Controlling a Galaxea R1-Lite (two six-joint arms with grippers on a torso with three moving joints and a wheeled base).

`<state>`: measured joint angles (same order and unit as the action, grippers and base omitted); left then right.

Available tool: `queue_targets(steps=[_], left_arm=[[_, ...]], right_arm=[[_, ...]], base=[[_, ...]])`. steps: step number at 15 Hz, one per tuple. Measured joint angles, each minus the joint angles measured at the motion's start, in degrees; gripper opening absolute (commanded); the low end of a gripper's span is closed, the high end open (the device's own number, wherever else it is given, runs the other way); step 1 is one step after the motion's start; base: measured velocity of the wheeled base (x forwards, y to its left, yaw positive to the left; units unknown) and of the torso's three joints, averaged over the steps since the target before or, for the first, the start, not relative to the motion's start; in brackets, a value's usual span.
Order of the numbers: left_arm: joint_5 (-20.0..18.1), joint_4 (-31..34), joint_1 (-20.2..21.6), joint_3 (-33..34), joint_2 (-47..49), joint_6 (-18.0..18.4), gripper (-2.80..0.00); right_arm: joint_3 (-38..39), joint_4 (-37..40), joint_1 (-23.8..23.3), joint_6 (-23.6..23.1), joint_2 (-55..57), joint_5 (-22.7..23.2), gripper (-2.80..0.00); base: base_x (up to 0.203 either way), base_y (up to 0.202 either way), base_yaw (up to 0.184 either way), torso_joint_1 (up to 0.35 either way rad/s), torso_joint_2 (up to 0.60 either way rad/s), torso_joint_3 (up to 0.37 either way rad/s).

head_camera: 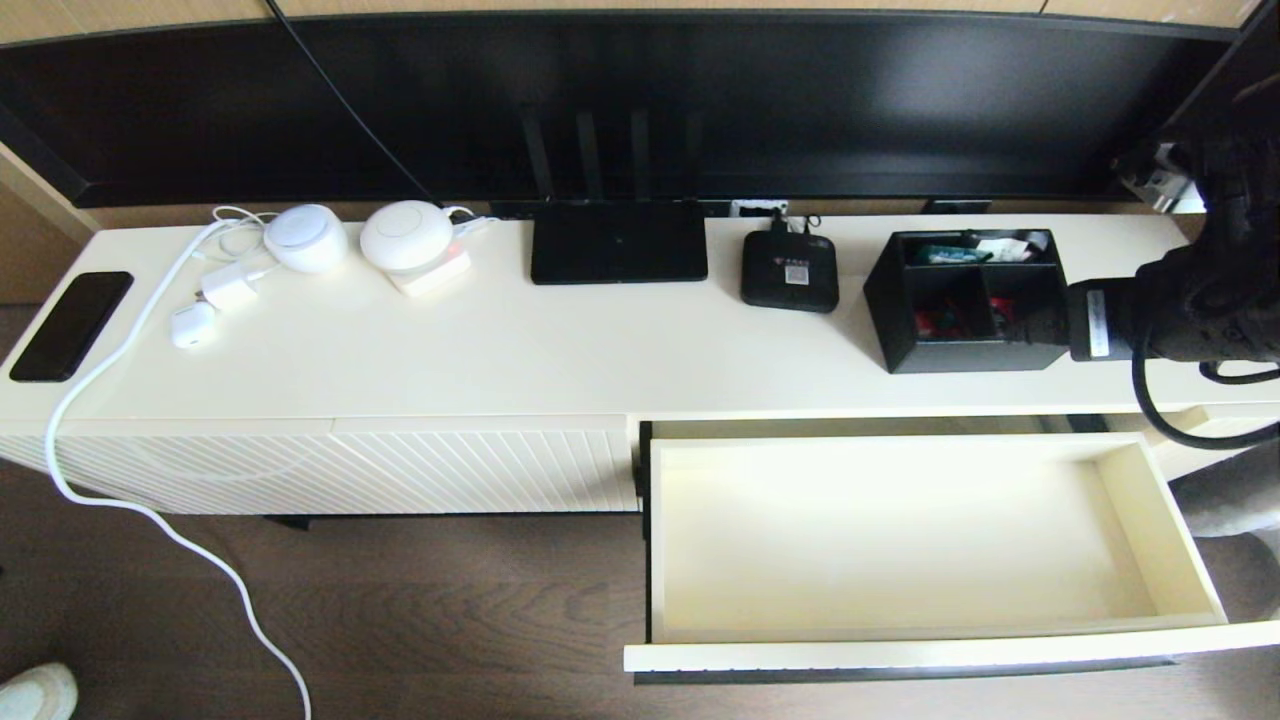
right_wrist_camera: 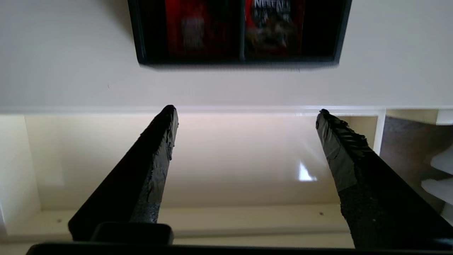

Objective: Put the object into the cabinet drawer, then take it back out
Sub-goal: Put the storage box in the drawer

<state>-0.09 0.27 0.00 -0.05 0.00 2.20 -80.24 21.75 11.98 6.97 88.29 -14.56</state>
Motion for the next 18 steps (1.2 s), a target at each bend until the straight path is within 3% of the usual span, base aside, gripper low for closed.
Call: queue_targets(steps=[5,18], left_arm=[[-0.01,-0.05,0.0,0.0,0.0,0.0,-2.8],[-0.01,-0.04,0.0,0.0,0.0,0.0,-2.8]], right_arm=[[-7.38,-0.14,-0.11,-0.43,6.7,-0.13,0.0],[-9.8,-7.89,-3.18,-4.43,15.58,-0.37,0.0]], base=[[0.0,0.0,0.0,0.0,0.0,0.0],[0.0,0.0,0.0,0.0,0.0,0.0]])
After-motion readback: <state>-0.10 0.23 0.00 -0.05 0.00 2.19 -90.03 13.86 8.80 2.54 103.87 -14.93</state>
